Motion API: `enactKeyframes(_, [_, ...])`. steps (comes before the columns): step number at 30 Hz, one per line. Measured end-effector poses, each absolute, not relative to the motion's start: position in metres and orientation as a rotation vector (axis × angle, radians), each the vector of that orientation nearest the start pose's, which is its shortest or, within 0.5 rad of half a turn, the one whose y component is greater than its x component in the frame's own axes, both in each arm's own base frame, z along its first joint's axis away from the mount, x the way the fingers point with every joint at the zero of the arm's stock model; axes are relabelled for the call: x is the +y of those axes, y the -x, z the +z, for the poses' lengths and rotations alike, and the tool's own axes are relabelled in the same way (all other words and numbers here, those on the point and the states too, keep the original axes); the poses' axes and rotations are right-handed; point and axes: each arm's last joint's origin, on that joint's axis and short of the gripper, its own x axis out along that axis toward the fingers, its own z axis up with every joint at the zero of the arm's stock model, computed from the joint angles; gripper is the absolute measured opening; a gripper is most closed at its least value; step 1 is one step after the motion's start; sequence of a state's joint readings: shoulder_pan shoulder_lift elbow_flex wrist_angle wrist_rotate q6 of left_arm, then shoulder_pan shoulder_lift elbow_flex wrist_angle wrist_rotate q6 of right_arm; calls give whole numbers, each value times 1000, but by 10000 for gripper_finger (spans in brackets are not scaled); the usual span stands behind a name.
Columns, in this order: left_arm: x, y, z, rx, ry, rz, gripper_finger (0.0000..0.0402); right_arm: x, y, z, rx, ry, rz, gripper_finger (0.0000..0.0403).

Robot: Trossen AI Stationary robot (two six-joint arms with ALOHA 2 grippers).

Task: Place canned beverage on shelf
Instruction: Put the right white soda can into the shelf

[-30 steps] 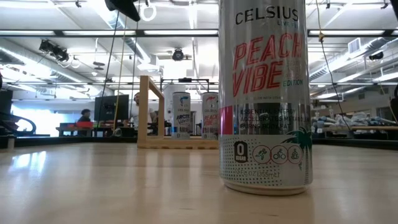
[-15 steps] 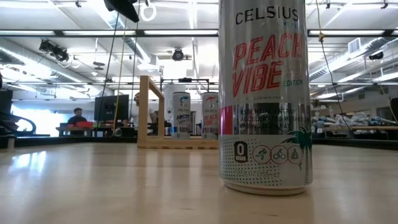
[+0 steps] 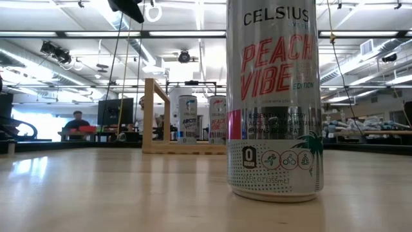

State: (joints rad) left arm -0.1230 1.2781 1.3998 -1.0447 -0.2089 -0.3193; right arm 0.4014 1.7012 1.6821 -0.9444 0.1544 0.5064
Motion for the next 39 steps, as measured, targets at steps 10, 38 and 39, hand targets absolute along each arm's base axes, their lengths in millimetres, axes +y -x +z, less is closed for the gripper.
enactKeyframes(10, [-23,-237,369,888,129,216,279,178,-317,336,856,-235,-54,385])
enactKeyframes(38, [-51,-230,368,913,76,110,279,252,-331,254,806,-208,-166,385])
enactKeyframes(39, [-52,-230,368,913,74,105,279,253,-331,253,805,-208,-168,385])
